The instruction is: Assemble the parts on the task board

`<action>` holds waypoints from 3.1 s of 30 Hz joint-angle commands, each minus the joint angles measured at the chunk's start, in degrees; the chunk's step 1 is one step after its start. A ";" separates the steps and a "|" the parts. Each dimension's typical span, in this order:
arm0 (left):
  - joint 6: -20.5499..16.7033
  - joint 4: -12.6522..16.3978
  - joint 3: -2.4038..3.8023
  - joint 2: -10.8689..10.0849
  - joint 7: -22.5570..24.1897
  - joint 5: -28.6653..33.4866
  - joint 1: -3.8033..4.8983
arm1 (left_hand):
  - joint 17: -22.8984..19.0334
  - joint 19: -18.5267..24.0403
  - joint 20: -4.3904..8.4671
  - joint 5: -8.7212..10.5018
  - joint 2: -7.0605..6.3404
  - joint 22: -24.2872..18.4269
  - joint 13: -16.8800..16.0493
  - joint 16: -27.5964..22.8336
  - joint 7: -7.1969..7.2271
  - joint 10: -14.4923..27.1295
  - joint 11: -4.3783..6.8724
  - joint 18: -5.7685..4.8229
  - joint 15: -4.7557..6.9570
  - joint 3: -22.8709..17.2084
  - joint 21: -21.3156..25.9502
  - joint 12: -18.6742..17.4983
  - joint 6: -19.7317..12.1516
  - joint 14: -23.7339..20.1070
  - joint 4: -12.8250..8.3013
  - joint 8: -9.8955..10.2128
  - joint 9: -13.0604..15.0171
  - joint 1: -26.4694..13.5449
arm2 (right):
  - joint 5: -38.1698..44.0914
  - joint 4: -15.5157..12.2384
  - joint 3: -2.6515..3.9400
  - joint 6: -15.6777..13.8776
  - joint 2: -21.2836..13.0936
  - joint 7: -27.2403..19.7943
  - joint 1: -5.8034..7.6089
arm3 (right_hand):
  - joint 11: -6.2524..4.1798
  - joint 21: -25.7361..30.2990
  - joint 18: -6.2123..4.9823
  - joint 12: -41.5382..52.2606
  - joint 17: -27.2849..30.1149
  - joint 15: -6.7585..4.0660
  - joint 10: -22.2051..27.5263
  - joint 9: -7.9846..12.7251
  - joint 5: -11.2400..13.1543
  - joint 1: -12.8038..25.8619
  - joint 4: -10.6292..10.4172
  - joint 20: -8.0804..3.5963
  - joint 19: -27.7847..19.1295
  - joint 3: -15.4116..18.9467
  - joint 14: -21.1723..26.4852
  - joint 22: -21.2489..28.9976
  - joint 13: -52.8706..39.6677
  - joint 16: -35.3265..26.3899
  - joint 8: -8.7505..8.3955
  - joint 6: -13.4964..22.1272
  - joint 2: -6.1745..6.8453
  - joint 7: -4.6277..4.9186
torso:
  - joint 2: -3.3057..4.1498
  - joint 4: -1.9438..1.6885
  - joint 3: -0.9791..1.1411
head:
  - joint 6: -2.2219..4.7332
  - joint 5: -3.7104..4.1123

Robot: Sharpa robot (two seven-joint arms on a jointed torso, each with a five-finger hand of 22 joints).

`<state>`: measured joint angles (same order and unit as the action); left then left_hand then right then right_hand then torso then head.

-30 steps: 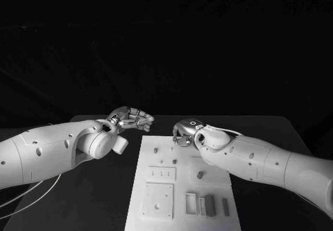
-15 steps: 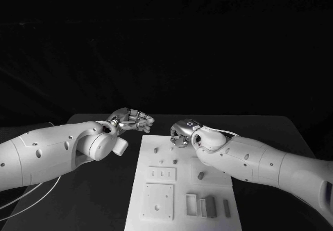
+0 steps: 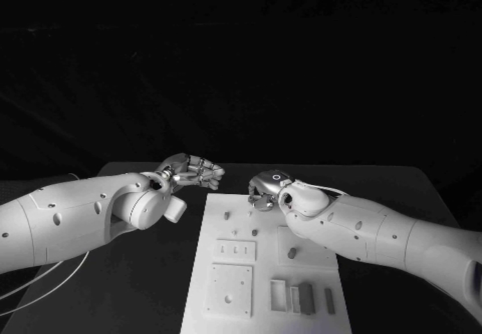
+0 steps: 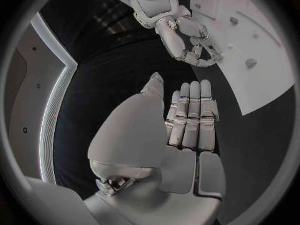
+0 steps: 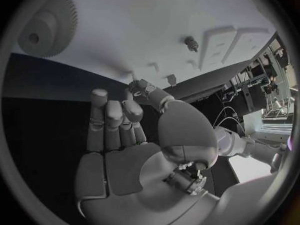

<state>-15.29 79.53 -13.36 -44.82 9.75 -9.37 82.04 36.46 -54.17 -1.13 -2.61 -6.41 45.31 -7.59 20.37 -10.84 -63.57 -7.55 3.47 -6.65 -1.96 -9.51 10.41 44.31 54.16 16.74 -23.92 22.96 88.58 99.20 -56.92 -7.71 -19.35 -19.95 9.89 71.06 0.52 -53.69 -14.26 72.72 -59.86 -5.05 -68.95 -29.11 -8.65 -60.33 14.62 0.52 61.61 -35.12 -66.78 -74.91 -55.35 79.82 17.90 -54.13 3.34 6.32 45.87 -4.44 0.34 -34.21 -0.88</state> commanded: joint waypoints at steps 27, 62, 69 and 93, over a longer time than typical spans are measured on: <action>-0.30 -0.60 0.05 0.01 0.27 0.01 0.13 | 0.21 -0.13 0.03 -0.20 0.28 -0.06 -0.05 -0.44 -0.05 -0.51 -0.07 0.70 -0.16 0.28 0.33 -0.47 0.39 0.34 0.00 0.42 -0.19 0.35 | 0.93 -1.86 -0.06 1.21 -0.96 1.05 -0.08 | -0.18 -0.36 -0.74 0.24 0.24 -0.39 -0.27 -0.14 -0.09 0.36 -0.32 -0.46 0.21 -0.44 -0.04 -1.06 0.22 0.41 0.21 -0.89 0.65 0.39 | 0.12 -0.04 -0.02 | -0.41 -0.08; -0.15 -0.66 0.04 0.04 0.10 0.01 0.12 | 0.34 -0.13 0.02 -0.20 0.26 -0.05 -0.07 -0.61 -0.07 -0.57 -0.09 0.70 -0.17 0.29 0.43 -0.65 0.40 0.36 -0.01 0.47 -0.27 0.36 | 0.99 -2.42 -0.07 0.77 -1.44 2.03 -0.08 | -0.18 -0.41 -0.74 0.22 0.39 -0.40 -0.36 -0.20 -0.09 0.58 -0.55 -0.52 0.25 -0.55 -0.13 -1.02 0.32 0.44 0.09 -0.89 0.83 0.38 | 0.22 -0.03 -0.03 | -0.32 0.19; -0.13 -0.61 0.03 -0.09 0.05 0.01 0.12 | 0.37 -0.13 0.01 -0.20 0.26 -0.05 -0.07 -0.65 -0.07 -0.58 -0.09 0.69 -0.17 0.29 0.45 -0.69 0.40 0.35 -0.01 0.48 -0.28 0.35 | 1.00 -2.45 -0.07 0.82 -1.41 2.11 -0.08 | -0.19 -0.42 -0.74 0.22 0.42 -0.40 -0.38 -0.22 -0.09 0.60 -0.59 -0.53 0.26 -0.57 -0.14 -1.01 0.34 0.44 0.07 -0.90 0.87 0.38 | 0.25 -0.05 -0.02 | -0.18 0.27; 0.35 -0.57 0.03 -0.28 -0.29 -0.08 0.12 | 0.44 -0.10 0.00 -0.20 0.20 -0.05 -0.07 -0.78 -0.08 -0.60 -0.11 0.68 -0.19 0.32 0.53 -0.81 0.39 0.32 0.00 0.51 -0.33 0.35 | 0.10 -1.92 -0.08 1.13 -1.18 2.32 -0.08 | 0.94 -0.11 -0.74 -0.43 1.16 0.53 -0.09 0.17 0.81 1.01 -2.60 -0.52 0.11 -1.12 0.16 -0.71 1.06 0.21 -2.17 2.31 4.78 1.59 | 0.23 -0.11 -0.12 | -0.38 0.36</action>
<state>-15.37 78.79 -13.38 -45.11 9.32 -9.38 82.07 36.81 -54.16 -1.13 -2.61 -6.41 45.31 -7.60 19.92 -10.84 -63.77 -7.76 3.54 -6.65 -1.96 -9.29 9.97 44.31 54.16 16.74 -23.69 22.72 88.58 99.28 -58.78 -7.79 -18.92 -21.13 11.89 71.00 1.14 -53.91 -14.25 72.49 -58.77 -4.86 -68.91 -29.00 -8.21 -59.38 12.31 0.30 61.61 -36.13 -66.80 -74.90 -54.36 80.04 15.94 -52.22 7.49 7.76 46.13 -4.54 0.23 -34.57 -0.54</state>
